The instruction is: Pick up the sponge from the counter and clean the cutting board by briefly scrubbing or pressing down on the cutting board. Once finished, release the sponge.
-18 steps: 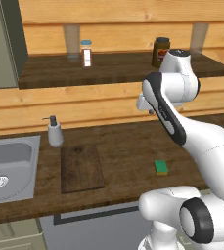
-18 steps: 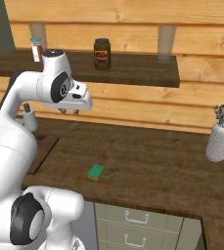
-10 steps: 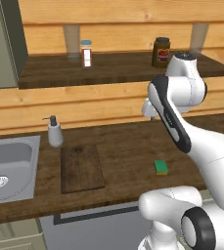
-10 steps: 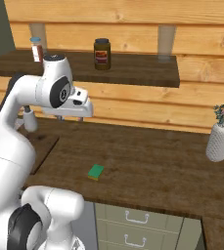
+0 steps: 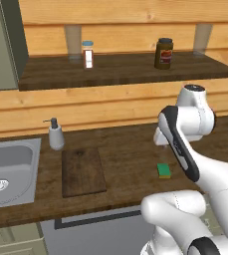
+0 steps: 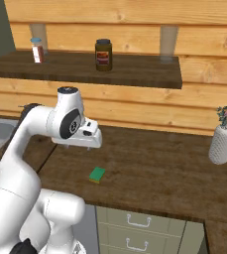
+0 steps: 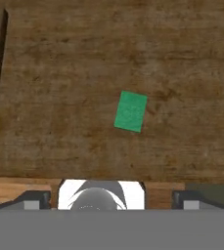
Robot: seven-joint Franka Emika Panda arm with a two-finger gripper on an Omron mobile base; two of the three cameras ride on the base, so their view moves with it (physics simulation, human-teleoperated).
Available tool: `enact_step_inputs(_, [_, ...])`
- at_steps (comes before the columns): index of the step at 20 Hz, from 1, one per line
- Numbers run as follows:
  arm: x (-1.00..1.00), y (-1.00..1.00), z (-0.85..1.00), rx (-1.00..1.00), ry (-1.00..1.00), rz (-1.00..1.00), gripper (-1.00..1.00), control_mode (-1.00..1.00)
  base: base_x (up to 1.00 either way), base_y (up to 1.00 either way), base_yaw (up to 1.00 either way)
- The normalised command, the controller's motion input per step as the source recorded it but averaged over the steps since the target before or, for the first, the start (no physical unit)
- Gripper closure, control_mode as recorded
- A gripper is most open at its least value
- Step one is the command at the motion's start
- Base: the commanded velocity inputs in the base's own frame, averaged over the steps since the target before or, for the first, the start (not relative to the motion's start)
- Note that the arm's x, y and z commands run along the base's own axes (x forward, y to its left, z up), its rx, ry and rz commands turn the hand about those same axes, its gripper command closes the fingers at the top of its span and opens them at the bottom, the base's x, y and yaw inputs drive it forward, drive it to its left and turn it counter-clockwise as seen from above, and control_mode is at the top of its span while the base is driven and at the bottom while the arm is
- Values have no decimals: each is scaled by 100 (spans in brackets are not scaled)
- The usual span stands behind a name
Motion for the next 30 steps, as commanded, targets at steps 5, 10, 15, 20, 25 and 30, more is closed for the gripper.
enact_step_inputs(5, [10, -35, -79, 0, 13, -5, -100, -100, 0, 0, 0])
enact_step_inputs(10, [40, -7, -60, 0, 6, -5, -100, -100, 0, 0, 0])
enact_step_inputs(15, [39, -10, -43, 0, 7, -4, -100, -100, 0, 0, 0])
enact_step_inputs(20, [29, -8, -36, 0, 5, -1, -100, -100, 0, 0, 0])
enact_step_inputs(25, [11, 0, -35, 0, 2, -3, -100, -100, 0, 0, 0])
enact_step_inputs(30, [17, 0, -25, 0, 0, -2, -100, -100, 0, 0, 0])
